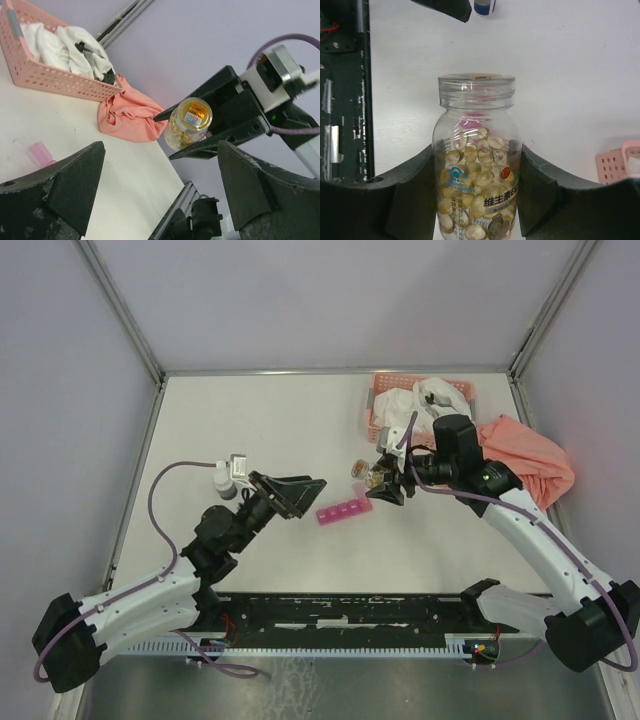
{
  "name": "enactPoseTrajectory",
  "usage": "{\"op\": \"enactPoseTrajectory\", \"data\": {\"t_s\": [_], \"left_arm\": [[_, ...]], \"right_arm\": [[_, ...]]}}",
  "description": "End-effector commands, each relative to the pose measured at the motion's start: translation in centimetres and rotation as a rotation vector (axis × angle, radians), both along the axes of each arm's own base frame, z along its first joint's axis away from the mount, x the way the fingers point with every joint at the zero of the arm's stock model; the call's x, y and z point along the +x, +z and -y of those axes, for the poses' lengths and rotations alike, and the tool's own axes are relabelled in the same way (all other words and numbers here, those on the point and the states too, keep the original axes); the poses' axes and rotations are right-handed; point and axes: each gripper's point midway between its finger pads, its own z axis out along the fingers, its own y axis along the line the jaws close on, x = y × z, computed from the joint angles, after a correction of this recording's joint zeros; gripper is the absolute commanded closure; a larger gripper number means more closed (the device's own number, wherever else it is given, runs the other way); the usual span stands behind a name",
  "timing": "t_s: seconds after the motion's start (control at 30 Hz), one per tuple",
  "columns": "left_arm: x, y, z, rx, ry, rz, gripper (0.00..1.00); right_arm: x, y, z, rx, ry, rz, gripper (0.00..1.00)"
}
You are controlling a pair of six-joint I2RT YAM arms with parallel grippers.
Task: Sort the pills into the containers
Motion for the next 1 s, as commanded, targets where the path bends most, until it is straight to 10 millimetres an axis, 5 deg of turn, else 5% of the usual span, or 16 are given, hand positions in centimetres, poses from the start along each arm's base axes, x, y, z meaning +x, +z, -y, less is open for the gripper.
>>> {"op": "enactPoseTrajectory", "data": {"t_s": [0.0, 0.5, 0.97], "left_arm": [[2.0, 3.2, 1.2, -0.17, 0.043, -0.148, 0.01], [4.9, 0.1, 5.6, -0.092, 0.318, -0.405, 0.1], [4.7, 0.8, 7.4, -0.112, 0.286, -0.412, 0.18]], "right_arm": [[2.0, -0.5, 0.4, -0.079, -0.059, 0.151, 0.95], [2.2, -1.3, -0.1, -0.121, -0.064, 0.169, 0.94], [2.1, -1.5, -0.3, -0.128, -0.057, 0.157, 0.94]]}}
